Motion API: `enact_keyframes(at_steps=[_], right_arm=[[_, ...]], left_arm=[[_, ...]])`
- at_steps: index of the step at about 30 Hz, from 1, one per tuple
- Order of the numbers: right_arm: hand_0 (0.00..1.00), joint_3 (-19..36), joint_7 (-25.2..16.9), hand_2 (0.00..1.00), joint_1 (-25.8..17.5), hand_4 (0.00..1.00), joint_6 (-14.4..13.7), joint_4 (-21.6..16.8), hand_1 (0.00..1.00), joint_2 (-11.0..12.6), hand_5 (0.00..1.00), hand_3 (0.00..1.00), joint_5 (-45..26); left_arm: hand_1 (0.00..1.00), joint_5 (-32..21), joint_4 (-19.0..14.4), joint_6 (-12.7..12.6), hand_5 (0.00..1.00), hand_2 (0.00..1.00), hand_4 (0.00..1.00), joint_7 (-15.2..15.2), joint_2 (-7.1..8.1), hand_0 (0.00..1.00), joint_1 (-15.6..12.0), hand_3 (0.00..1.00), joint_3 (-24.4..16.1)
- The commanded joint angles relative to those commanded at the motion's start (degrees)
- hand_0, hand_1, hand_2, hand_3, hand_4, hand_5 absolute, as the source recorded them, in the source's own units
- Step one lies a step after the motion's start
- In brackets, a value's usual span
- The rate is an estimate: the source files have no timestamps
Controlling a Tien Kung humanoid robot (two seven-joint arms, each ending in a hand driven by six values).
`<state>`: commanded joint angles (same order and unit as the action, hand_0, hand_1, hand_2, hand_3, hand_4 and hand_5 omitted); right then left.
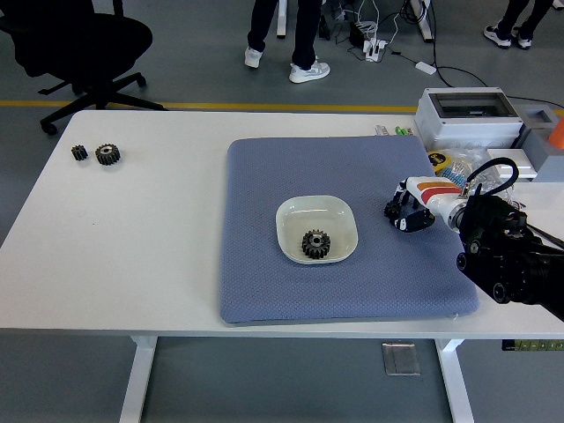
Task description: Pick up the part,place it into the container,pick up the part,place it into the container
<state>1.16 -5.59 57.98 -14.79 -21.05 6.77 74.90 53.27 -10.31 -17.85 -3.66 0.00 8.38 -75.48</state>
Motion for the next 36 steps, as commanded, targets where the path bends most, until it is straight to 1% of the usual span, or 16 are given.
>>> enact_keyframes(at_steps=[1,5,6,12,13,26,36], right_arm=[[0.313,0.0,0.0,0.563,0.0,0.755,0.0,0.0,0.482,0.0,0.305,0.556,0.0],[0.313,0.1,-0.1,0.563,-0.1,0.755,-0.1,-0.1,0.482,0.0,0.305,0.556,-0.3],[0.252,0.1,-0.1,0.524,-0.1,0.737,-0.2,-0.1,0.441,0.0,0.303,0.532,-0.3],[0.252,-0.1,-0.1,0.524,-0.2,0.737,-0.2,-0.2,0.441,0.0,0.303,0.532,-0.6],[0.216,0.0,-0.1,0.511,-0.2,0.73,-0.2,-0.3,0.426,0.0,0.305,0.516,-0.6],[0.192,0.1,-0.5,0.493,-0.6,0.723,-1.1,-0.6,0.406,0.0,0.315,0.5,-0.8],[0.184,1.9,-0.6,0.492,-0.7,0.72,-1.6,-1.3,0.403,0.6,0.316,0.498,-0.6]], left_arm=[[0.643,0.0,0.0,0.0,0.607,0.73,0.696,0.0,0.0,0.652,0.0,0.59,0.0],[0.643,0.0,0.0,0.0,0.607,0.73,0.696,0.0,0.0,0.652,-0.1,0.59,0.0],[0.643,0.0,0.0,0.0,0.607,0.731,0.696,0.0,0.0,0.653,-0.1,0.589,0.0],[0.643,0.2,0.0,0.1,0.607,0.731,0.696,-0.1,0.0,0.653,-0.3,0.589,-0.2],[0.643,0.3,0.0,0.1,0.608,0.73,0.696,-0.1,0.0,0.653,-0.3,0.588,-0.3],[0.643,0.4,0.0,0.1,0.608,0.729,0.697,-0.1,0.0,0.653,-0.7,0.588,-0.3],[0.643,0.8,0.0,0.2,0.608,0.728,0.697,-0.2,0.0,0.653,-1.2,0.586,-0.6]])
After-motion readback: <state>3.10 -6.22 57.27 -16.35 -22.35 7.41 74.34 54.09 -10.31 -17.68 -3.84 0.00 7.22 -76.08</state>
